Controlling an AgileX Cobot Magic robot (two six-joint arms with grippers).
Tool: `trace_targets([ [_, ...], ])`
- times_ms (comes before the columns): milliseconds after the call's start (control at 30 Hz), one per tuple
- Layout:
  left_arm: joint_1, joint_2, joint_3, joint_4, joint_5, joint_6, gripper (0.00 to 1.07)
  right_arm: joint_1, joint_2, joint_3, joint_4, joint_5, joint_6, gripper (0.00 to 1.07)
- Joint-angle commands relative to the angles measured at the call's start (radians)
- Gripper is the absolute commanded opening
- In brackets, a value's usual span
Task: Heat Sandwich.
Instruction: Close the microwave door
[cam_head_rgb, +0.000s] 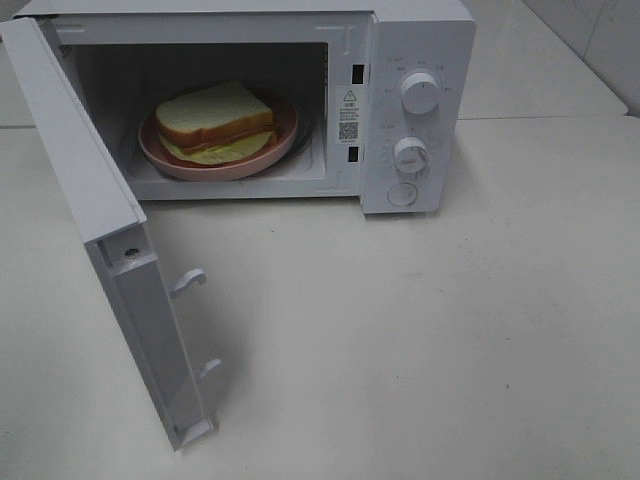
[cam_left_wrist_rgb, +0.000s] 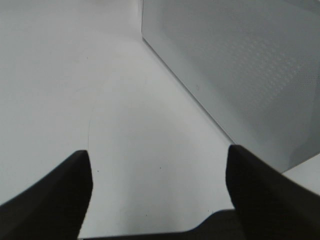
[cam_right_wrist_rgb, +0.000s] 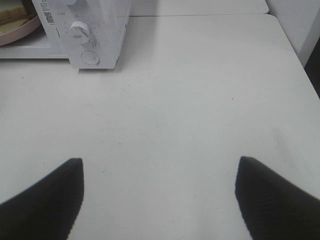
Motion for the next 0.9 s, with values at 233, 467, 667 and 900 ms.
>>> trace_targets([
  [233,-0.001,0.217,-0.009,-0.008,-0.021,-0.005,0.32,-0.008,-0.027,0.003,0.0,-0.013,0.011,0.76],
  [467,-0.001,0.361,-0.009,-0.003,-0.231,0.032,0.0,-0.008,-0.027,0.003,0.0,-0.013,0.011,0.76],
  [667,-0.001,0.458,0.014,-0.005,-0.47,0.076,0.0,-0.008,-0.027,0.003,0.0,-0.013,0.011,0.76],
  [900,-0.001,0.541,0.114,-0.031,-0.836,0.16,0.0,-0.008,-0.027,0.003,0.0,-0.013,0.011,0.76],
])
